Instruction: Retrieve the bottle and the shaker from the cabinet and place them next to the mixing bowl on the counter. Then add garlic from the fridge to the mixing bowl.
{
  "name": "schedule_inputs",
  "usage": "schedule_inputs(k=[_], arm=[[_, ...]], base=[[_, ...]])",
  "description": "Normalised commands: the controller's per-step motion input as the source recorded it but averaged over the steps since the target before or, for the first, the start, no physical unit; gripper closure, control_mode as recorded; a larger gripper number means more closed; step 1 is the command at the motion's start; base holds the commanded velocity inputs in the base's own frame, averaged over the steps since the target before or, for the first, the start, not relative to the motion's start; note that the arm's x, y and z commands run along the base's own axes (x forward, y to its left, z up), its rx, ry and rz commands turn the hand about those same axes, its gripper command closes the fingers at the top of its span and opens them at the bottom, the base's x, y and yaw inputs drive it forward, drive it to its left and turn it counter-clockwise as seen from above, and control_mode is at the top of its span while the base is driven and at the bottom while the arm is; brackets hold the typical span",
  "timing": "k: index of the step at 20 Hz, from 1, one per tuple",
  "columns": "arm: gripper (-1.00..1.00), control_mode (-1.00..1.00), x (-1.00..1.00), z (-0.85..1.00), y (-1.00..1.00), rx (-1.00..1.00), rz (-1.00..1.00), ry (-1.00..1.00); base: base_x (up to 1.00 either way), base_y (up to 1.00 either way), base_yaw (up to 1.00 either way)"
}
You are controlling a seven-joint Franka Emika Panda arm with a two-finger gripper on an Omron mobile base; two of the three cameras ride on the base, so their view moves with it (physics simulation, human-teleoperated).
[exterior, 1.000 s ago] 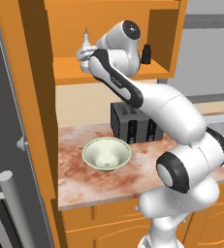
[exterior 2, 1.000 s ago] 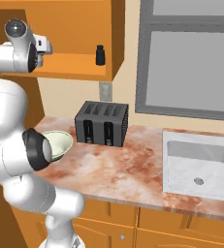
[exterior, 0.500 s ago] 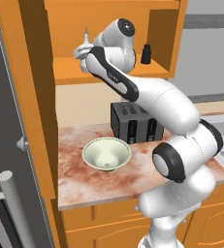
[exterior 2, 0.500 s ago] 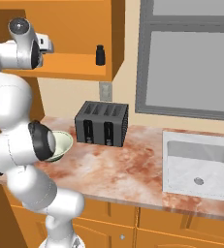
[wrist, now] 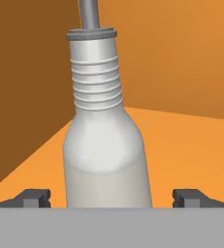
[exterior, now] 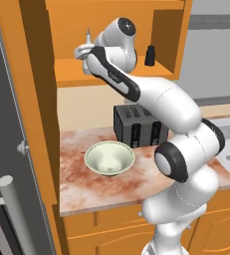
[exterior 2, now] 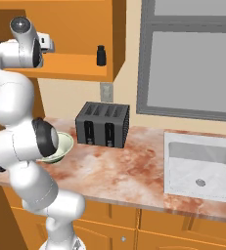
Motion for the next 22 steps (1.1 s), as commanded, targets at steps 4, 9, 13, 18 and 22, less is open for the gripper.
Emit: schedule_inputs(k=[4, 9, 13, 18, 22], arm=[[-1.0, -1.0, 0.09, -0.04, 0.06, 0.0, 0.0, 0.0], [-1.0, -1.0, 0.0, -0.03, 0.01, 0.0, 0.0, 0.0], [-1.0, -1.0, 0.0, 0.0, 0.0, 0.0, 0.0, 0.0], [1.0, -1.0, 0.0, 0.0, 0.0, 0.0, 0.0, 0.0], [1.0, -1.0, 0.0, 0.0, 0.0, 0.0, 0.0, 0.0]], base=[[0.0, 0.0, 0.0], [0.0, 0.0, 0.0], [0.0, 0.0, 0.0], [0.0, 0.0, 0.0], [0.0, 0.0, 0.0]])
